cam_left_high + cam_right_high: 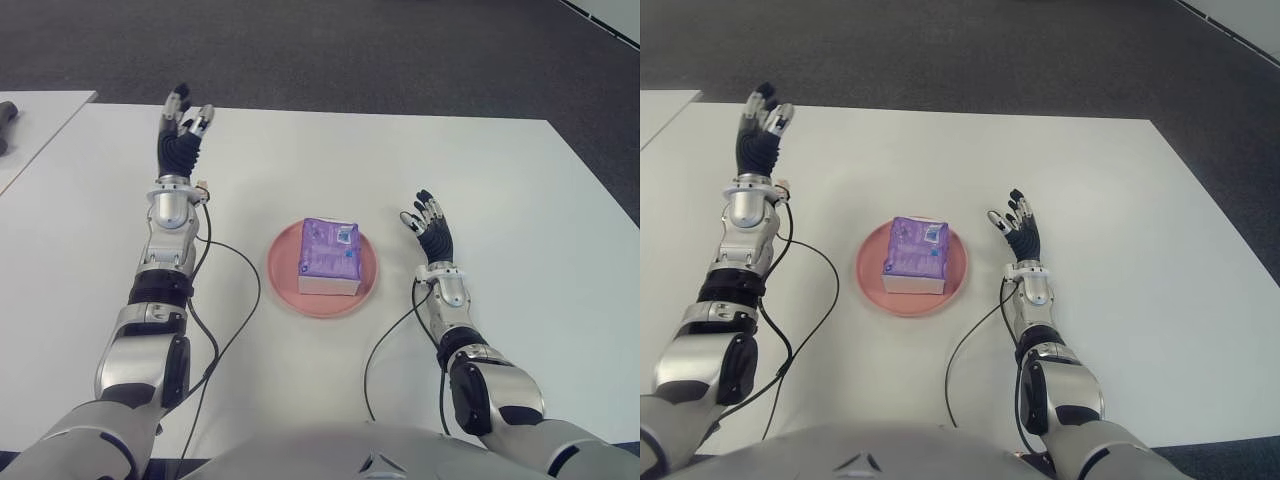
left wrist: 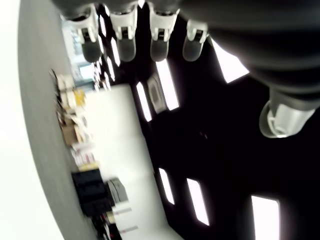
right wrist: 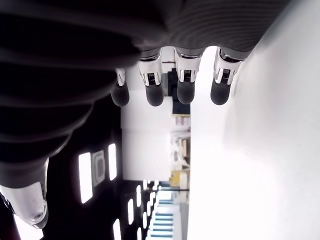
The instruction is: Put the tissue paper into the plate.
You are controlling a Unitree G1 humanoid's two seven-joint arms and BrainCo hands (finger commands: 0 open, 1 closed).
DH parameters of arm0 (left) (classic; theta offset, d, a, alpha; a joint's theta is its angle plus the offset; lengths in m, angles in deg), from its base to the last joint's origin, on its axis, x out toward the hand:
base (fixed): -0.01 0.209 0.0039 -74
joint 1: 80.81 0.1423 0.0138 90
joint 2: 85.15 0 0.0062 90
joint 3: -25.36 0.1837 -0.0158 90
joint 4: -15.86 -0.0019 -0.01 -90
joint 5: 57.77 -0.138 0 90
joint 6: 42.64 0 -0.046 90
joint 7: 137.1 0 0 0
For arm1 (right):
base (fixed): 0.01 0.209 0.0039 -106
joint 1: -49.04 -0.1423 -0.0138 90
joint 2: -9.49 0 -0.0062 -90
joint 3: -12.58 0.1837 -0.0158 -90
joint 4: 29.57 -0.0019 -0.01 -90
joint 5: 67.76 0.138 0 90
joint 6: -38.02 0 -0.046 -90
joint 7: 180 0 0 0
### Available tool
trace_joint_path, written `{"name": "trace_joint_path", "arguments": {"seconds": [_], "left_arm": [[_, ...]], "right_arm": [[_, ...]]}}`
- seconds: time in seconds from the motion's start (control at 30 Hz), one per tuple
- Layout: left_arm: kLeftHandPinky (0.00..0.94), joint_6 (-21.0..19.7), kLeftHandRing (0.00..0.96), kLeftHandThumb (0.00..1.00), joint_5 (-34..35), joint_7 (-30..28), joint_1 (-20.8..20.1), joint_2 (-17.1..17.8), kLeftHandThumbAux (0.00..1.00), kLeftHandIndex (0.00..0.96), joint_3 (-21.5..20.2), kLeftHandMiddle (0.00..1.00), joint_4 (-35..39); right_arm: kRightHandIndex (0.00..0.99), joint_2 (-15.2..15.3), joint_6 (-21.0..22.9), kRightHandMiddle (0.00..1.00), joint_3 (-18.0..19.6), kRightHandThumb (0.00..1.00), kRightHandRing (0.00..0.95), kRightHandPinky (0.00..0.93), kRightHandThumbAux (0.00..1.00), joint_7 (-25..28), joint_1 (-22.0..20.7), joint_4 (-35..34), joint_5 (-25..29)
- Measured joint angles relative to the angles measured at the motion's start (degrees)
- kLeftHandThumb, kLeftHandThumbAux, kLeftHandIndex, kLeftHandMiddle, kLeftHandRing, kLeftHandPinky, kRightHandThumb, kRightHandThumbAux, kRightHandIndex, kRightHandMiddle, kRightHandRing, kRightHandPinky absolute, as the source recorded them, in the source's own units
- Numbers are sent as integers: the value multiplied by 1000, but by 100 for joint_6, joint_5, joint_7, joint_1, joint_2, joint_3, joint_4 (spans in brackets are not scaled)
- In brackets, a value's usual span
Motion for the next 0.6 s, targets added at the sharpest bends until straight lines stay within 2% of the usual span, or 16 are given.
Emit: {"name": "trace_joint_path", "arguments": {"seconds": [0.3,0.6], "left_arm": [[0,396,0,0,69,54,-323,1,425,0,-138,0,-1001],[0,721,0,0,166,54,-327,-84,442,0,-191,0,-1429]], "right_arm": [[0,5,0,0,1,48,0,0,587,2,11,0,0],[0,18,0,0,5,48,0,0,587,10,26,-2,3]]}}
